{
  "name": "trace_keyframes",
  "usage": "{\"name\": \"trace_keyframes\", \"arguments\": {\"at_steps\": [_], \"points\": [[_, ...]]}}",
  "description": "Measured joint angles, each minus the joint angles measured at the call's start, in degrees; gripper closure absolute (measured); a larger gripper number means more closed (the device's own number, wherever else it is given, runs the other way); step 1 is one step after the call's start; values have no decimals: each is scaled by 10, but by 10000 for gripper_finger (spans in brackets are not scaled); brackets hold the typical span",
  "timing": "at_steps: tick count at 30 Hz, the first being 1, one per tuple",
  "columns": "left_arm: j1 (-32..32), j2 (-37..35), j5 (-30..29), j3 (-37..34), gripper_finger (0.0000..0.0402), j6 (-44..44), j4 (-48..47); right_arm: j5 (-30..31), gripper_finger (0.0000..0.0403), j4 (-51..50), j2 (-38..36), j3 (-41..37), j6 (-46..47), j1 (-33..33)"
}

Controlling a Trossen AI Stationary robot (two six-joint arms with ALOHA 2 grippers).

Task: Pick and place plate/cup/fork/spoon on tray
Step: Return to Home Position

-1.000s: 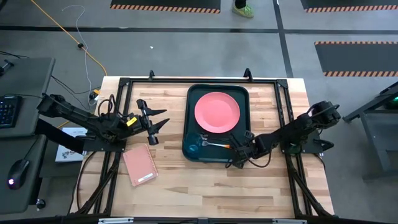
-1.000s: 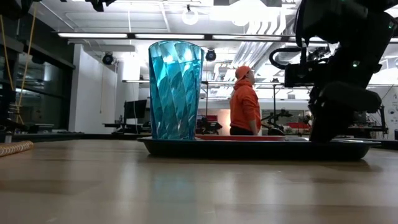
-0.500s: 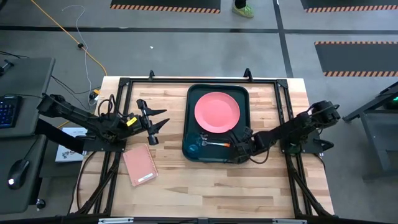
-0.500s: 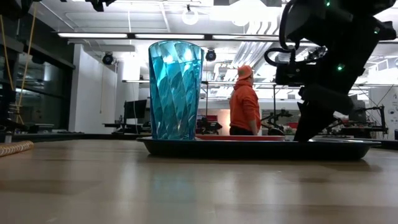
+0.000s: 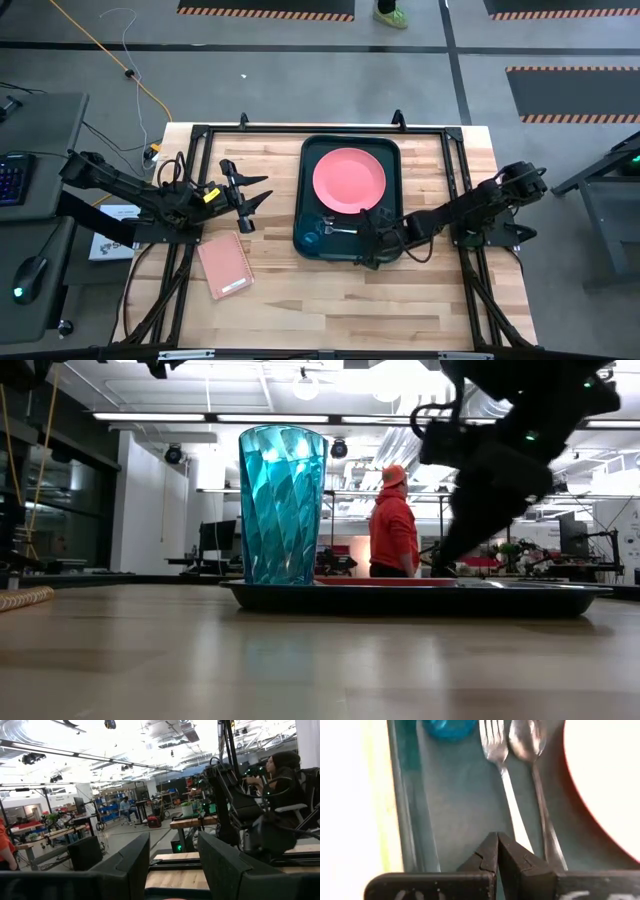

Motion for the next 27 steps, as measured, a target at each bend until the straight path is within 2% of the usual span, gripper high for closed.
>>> {"name": "trace_keyframes", "arguments": {"at_steps": [5,10,13,18,24,27], "points": [[0,0,6,0,245,-1,0,40,403,58,0,-6,-37,-8],[0,0,68,0,245,-1,-7,112,403,110,0,-6,-96,-11],[0,0,72,0,245,-3,-7,102,403,93,-18,-6,-128,-27],[0,0,72,0,245,-15,-17,74,403,29,-103,-6,-142,-57],[5,-3,73,0,245,-24,-69,63,403,32,-210,-6,-180,-68],[40,-23,91,0,245,-53,-118,47,403,40,-241,-6,-192,-68]]}}
